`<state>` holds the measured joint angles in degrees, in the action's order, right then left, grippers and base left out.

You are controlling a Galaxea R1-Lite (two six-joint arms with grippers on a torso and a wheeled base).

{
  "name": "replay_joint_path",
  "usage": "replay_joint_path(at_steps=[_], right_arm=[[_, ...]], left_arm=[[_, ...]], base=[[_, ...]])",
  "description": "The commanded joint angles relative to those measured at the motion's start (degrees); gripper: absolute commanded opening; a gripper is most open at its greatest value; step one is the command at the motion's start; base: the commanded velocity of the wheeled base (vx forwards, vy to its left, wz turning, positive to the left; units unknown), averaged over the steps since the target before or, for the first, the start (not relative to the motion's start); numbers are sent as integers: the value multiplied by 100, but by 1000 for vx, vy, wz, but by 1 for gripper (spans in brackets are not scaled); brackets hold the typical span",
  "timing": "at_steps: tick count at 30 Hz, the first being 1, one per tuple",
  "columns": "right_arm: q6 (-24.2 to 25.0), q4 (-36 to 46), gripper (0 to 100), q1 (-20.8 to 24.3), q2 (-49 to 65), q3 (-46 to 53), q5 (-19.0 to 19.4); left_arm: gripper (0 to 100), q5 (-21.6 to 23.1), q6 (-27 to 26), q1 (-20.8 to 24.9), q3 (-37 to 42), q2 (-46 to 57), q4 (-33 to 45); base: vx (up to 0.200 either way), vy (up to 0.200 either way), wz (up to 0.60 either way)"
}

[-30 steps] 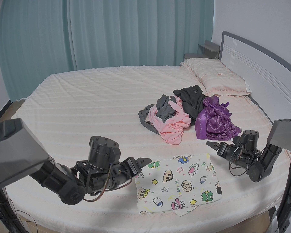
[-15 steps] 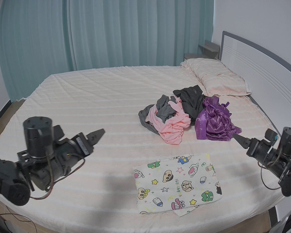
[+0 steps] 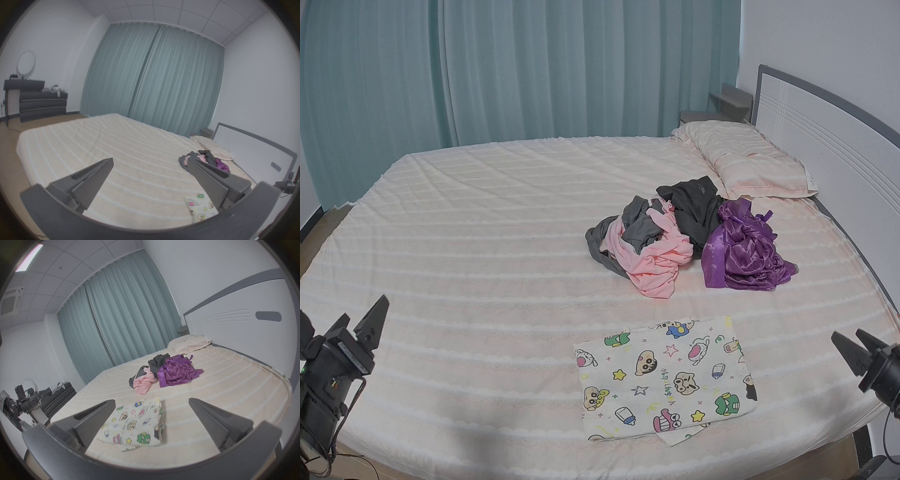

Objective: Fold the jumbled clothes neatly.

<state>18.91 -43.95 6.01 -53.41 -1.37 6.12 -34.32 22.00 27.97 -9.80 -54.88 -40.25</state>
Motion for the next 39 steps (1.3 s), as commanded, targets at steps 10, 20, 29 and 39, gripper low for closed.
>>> replay_joint_path(at_steps=[10, 20, 29, 39], right_arm=[[-608, 3903, 100, -170, 4638, 137, -49], [-1029, 4245, 100, -548, 5279, 57, 12], [-1284, 4447, 100, -592, 5332, -13, -656], [-2620, 4289, 100, -601, 5332, 31, -928]], left_arm=[[100, -497, -2315, -1074, 980, 3370, 1160], [100, -471, -2403, -1505, 980, 4319, 2074], [100, -436, -2385, -2366, 980, 4952, 2979], [100, 180, -2446, -2805, 980, 5488, 3577]], base=[[0, 0, 0], [0, 0, 0], [0, 0, 0], [0, 0, 0]])
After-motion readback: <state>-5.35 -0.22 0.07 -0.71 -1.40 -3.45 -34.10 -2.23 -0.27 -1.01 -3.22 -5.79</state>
